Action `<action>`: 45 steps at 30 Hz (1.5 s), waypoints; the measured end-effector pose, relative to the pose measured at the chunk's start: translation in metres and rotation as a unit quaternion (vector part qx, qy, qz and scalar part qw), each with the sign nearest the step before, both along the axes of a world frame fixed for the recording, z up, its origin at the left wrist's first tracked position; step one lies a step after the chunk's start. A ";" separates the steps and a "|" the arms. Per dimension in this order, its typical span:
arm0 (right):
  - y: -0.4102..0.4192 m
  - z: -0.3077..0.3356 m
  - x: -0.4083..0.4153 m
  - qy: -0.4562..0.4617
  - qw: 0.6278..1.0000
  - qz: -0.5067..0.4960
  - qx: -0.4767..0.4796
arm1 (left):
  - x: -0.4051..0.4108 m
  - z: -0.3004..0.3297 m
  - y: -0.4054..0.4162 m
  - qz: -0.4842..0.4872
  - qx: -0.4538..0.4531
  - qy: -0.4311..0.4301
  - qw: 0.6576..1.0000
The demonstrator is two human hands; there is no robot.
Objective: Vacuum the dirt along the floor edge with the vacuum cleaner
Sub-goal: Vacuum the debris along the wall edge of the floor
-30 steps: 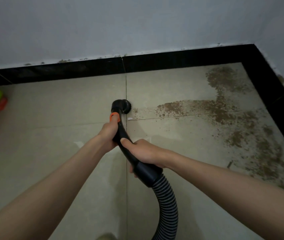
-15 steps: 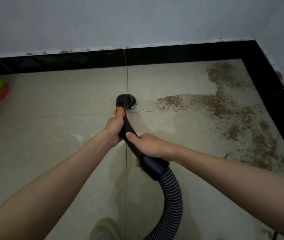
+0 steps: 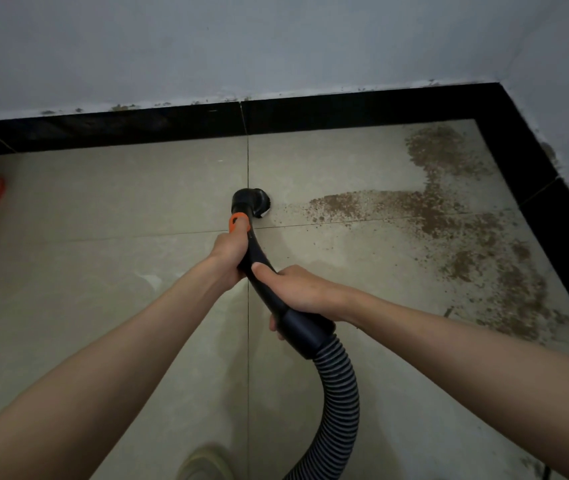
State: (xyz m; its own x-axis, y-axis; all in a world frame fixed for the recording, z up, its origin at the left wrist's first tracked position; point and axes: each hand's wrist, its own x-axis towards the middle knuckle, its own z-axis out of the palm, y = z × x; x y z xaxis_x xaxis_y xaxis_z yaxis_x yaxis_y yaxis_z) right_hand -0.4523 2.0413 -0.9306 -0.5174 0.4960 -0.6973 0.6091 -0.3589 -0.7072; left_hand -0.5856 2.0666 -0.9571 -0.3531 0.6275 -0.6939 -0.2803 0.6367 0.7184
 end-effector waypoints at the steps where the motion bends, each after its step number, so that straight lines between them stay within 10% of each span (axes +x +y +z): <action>1: 0.002 0.000 -0.003 -0.002 1.000 -0.002 0.002 | -0.002 0.001 0.002 -0.003 0.002 -0.001 1.000; 45: -0.071 0.008 0.054 -0.024 0.999 0.027 -0.022 | 0.048 -0.009 -0.069 -0.084 -0.084 -0.055 0.991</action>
State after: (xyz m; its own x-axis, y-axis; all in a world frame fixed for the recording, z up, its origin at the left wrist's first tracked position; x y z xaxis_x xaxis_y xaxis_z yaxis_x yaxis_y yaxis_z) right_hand -0.3986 1.9700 -0.9225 -0.5084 0.4359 -0.7426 0.6610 -0.3551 -0.6610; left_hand -0.5377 1.9974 -0.9664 -0.1689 0.5428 -0.8227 -0.2306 0.7898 0.5684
